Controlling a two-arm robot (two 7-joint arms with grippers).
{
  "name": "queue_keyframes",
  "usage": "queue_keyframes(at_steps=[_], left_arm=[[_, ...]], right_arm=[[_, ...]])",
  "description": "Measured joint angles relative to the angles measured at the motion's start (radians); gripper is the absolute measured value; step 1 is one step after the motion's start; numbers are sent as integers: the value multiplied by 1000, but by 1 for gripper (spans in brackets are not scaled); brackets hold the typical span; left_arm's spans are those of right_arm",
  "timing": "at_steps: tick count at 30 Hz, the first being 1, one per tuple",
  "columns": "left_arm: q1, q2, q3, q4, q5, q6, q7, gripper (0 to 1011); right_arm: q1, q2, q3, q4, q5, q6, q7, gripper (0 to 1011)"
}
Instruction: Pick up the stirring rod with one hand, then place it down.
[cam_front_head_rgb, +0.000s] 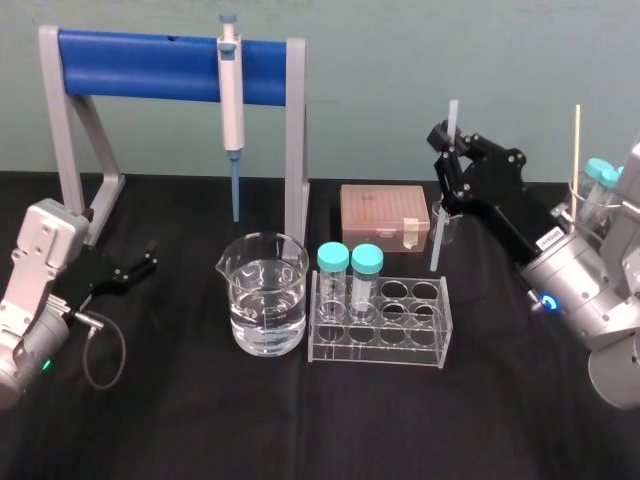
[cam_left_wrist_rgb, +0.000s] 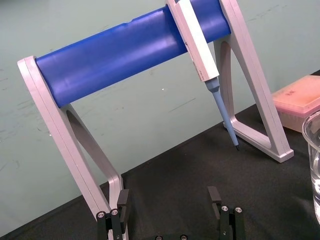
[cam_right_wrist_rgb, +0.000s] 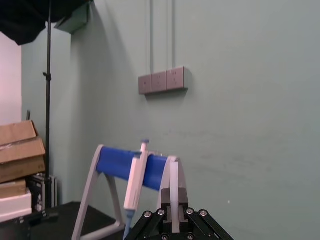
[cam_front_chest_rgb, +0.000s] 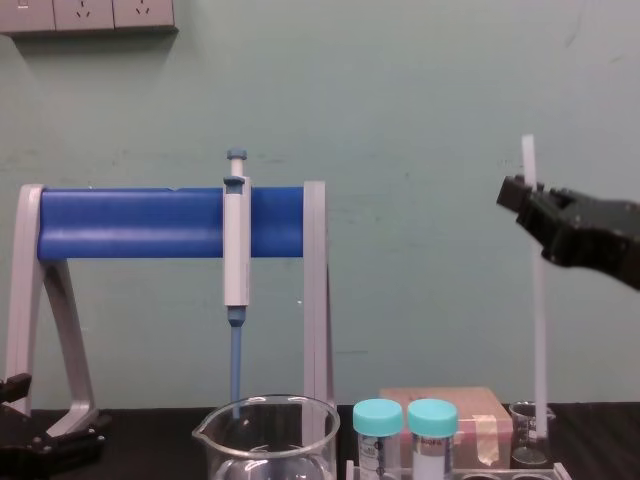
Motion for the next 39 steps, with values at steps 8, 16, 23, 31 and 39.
queue_keyframes(at_steps=[8, 16, 23, 31, 39], left_arm=[[0, 0, 0, 0, 0, 0, 0, 1000], [0, 0, 0, 0, 0, 0, 0, 1000], [0, 0, 0, 0, 0, 0, 0, 1001], [0, 0, 0, 0, 0, 0, 0, 1000], [0, 0, 0, 0, 0, 0, 0, 1000]], right_arm=[[14, -10, -18, 65, -15, 1, 2, 72], [32, -27, -25, 119, -29, -13, 1, 72], [51, -46, -26, 165, -25, -24, 6, 72], [70, -62, -29, 219, -24, -44, 17, 72], [80, -73, -32, 261, -34, -61, 26, 72]])
